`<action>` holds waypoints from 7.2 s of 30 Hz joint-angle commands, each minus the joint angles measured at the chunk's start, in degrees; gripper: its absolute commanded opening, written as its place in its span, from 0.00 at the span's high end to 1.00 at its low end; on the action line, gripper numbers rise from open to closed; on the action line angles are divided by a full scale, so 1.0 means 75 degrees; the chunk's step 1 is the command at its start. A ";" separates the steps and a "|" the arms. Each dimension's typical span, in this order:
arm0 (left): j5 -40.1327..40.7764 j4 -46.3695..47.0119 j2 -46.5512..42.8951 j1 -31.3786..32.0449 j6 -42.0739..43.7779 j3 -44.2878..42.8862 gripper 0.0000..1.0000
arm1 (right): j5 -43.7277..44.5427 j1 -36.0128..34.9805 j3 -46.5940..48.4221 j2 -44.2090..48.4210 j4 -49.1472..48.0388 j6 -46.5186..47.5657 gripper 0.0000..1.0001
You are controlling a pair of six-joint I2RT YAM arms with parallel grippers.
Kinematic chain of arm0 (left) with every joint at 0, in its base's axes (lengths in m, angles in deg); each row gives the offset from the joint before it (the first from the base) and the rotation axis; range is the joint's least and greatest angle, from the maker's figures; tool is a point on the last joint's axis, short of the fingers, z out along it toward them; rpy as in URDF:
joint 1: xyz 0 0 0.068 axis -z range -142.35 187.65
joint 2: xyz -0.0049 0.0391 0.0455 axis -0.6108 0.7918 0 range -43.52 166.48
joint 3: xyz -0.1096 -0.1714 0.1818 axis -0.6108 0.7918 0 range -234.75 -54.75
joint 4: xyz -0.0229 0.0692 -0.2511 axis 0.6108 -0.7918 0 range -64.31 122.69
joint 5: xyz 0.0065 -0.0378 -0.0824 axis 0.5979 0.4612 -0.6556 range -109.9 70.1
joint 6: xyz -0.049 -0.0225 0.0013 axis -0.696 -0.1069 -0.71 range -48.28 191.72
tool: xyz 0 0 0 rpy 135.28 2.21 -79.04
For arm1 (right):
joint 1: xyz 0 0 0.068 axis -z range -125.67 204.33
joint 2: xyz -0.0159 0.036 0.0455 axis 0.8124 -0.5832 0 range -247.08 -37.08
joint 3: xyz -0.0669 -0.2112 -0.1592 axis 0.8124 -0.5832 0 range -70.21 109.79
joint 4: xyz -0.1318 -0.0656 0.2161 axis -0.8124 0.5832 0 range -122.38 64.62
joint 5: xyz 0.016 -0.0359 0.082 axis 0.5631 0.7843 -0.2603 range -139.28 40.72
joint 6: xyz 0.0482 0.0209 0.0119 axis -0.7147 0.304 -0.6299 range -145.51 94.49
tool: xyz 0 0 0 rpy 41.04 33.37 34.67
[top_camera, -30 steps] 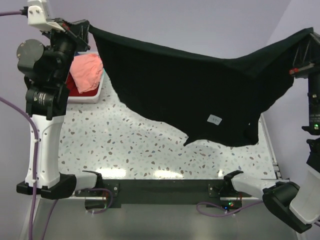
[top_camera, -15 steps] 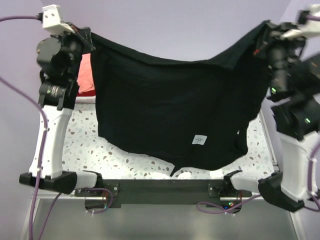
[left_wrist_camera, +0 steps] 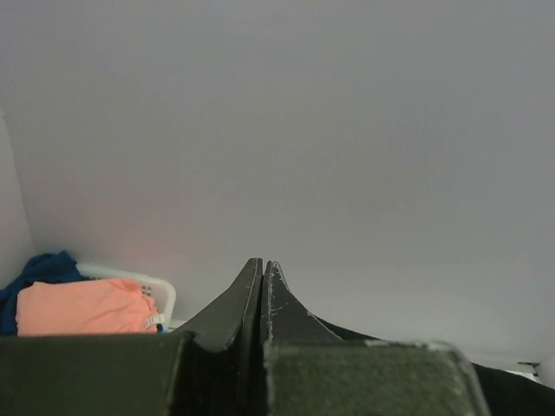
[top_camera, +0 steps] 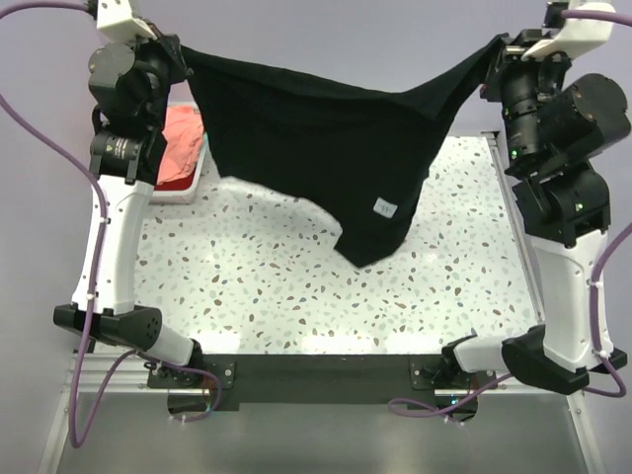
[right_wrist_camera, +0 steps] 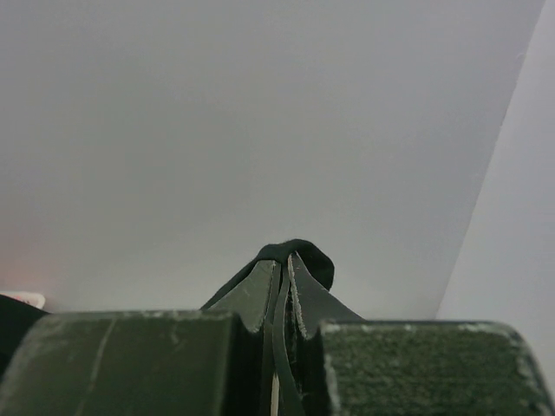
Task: Fold and stack the t-shirts
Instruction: Flatten the tshirt out, then fold the tshirt
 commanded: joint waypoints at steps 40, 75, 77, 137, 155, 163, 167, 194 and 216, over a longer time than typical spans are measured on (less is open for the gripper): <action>0.0224 0.0773 0.2164 -0.0007 0.0545 0.0180 1.00 | 0.1651 0.0056 -0.3438 -0.0149 -0.2659 -0.0389 1.00; 0.1185 0.3235 0.7475 -0.0382 0.0063 -0.1365 0.79 | 0.0364 0.1450 0.0226 -0.7803 -0.3564 -0.2455 0.58; 0.1220 0.3468 0.7347 -0.0370 0.0017 -0.1156 0.40 | 0.0283 0.1450 0.0238 -0.7721 -0.3493 -0.2397 0.48; -0.1089 0.0095 0.2811 -0.0065 -0.1554 0.5877 0.30 | -0.2566 0.0115 -0.9745 -0.0993 0.1382 -0.5666 0.49; -0.0221 -0.0842 0.1101 -0.0264 -0.1835 0.7024 0.30 | -0.1465 0.0126 -0.9969 -0.1603 0.3303 -0.5807 0.52; -0.0420 -0.1299 0.0643 -0.0264 -0.1800 0.7576 0.30 | -0.1019 0.0184 -0.9876 -0.1955 0.3947 -0.5841 0.54; -0.0619 -0.1558 0.0491 -0.0264 -0.1800 0.7856 0.30 | -0.1078 0.0290 -0.9595 -0.1908 0.4124 -0.5877 0.56; -0.0420 -0.3655 0.0479 0.0145 -0.1917 0.8818 0.53 | -0.1101 0.0513 -0.7884 -0.2892 0.3785 -0.5537 0.57; -0.1486 -0.4569 -0.1689 0.0204 -0.3546 0.9990 0.53 | -0.1452 0.0513 -0.8761 -0.1955 0.3281 -0.5584 0.57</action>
